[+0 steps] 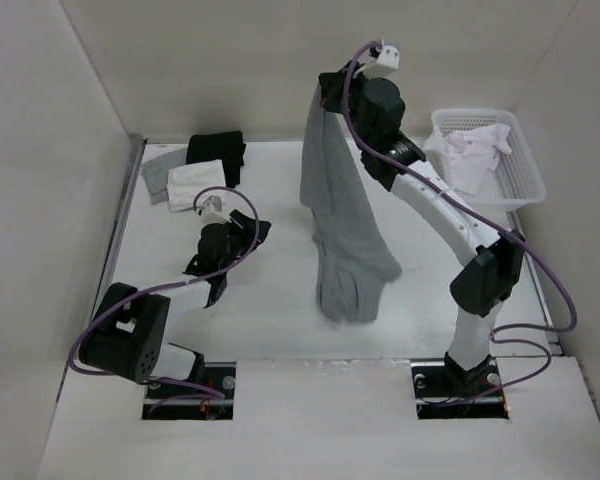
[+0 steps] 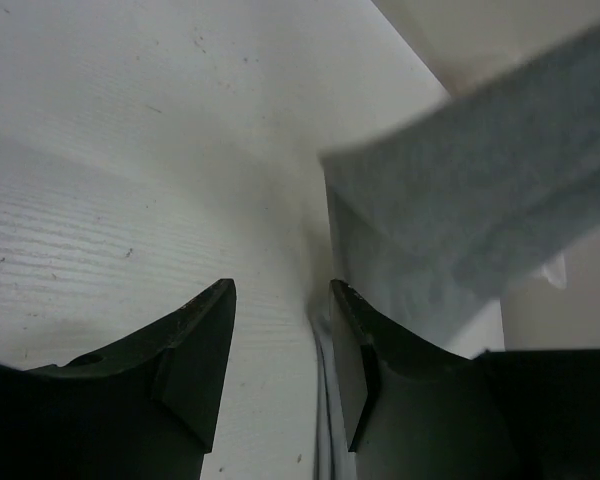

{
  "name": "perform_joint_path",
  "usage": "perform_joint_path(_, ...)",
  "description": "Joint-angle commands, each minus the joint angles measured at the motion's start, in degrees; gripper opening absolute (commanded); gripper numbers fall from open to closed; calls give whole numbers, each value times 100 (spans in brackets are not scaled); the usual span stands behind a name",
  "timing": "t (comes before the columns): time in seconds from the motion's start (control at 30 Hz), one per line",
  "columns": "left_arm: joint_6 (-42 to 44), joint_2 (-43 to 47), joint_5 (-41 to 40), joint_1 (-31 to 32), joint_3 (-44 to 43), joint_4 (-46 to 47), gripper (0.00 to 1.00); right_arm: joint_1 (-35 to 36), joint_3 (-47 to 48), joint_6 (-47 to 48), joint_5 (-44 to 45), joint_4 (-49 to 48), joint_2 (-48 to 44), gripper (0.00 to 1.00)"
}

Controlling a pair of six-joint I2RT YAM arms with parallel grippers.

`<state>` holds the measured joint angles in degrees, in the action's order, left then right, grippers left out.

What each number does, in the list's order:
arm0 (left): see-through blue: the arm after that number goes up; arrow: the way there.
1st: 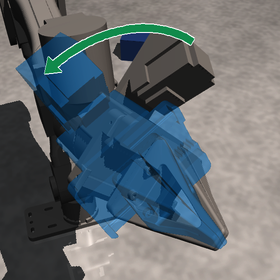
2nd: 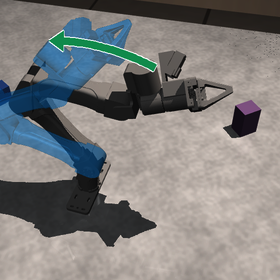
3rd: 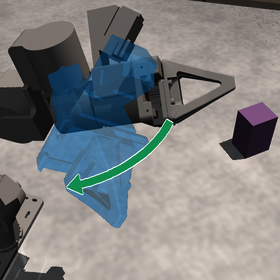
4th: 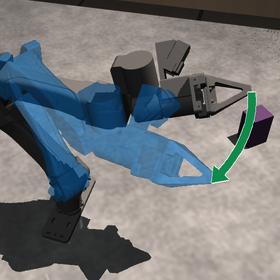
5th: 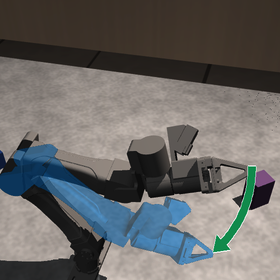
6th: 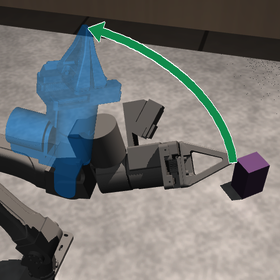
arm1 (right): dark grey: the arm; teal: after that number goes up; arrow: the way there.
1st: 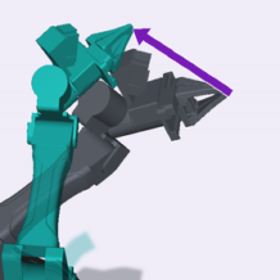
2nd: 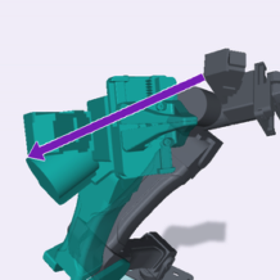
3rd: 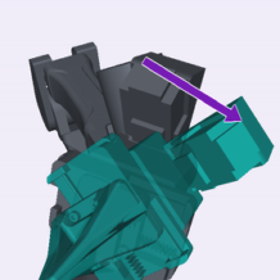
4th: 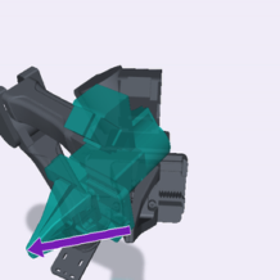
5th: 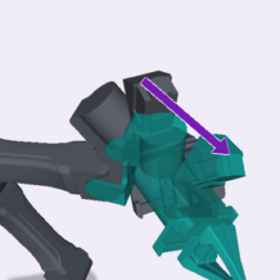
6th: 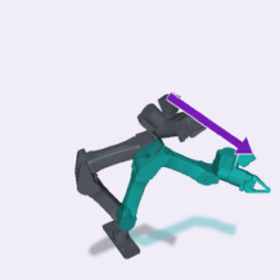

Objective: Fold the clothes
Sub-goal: Flatten the tank top out

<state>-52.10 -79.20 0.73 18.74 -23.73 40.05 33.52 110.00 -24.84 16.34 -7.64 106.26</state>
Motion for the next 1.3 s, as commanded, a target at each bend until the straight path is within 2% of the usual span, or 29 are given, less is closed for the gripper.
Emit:
perform_joint_path(0.0, -73, 167, 67, -42, 35, 187, 41, 352, 1312, 373, 527, -598, -597, 0)
perform_joint_path(0.1, -73, 317, 67, -59, 78, 178, 41, 563, 1463, 681, 888, -651, -825, 0)
perform_joint_path(0.2, -99, 484, 50, -59, 96, 117, 41, 800, 1157, 919, 1248, -809, -1238, 0)
perform_joint_path(0.3, -117, 668, 41, -59, 114, 12, 41, 1020, -19, 1043, 1705, -1178, -1993, 0)
perform_joint_path(0.4, -117, 862, -3, -59, 149, -138, 41, 1161, -1670, 911, 2258, -1704, -2863, 0)
perform_joint_path(0.43, -117, 923, -46, -25, 166, -208, 41, 1240, -2849, 754, 2660, -2010, -3413, 0)
perform_joint_path(0.5, -117, 950, -56, 11, 228, -270, 41, 1284, -4060, 499, 3093, -2119, -3891, 0)
perform_joint_path(0.57, -82, 898, -64, 55, 307, -305, 41, 1276, -5289, 69, 3436, -2023, -4261, 0)
perform_joint_path(0.63, -46, 662, -64, 168, 351, -349, 40, 1145, -6284, -588, 3499, -1359, -4446, 0)
perform_joint_path(0.77, -2, 107, -64, 616, 342, -367, 34, 732, -7087, -1680, 3017, -99, -4631, 0)
perform_joint_path(0.8, 59, -102, -91, 817, 334, -358, 33, 478, -7445, -1908, 2615, 33, -4710, 0)
perform_joint_path(0.87, 129, -315, -169, 986, 316, -367, 33, 266, -7693, -1980, 2349, 34, -4781, 0)
perform_joint_path(0.93, 278, -648, -205, 1223, 159, -367, 38, 11, -7966, -1998, 2059, -1, -4877, 0)
perform_joint_path(1.0, 367, -1104, -205, 1433, -165, -367, 44, -148, -8125, -1981, 1830, -132, -4956, 0)
perform_joint_path(1.13, 402, -1773, -135, 1812, -834, -366, 46, -227, -8231, -1954, 1522, -369, -4957, 0)
perform_joint_path(1.27, 542, -2213, -134, 2058, -1292, -568, 32, -201, -8310, -1946, 1442, -466, -4922, 0)
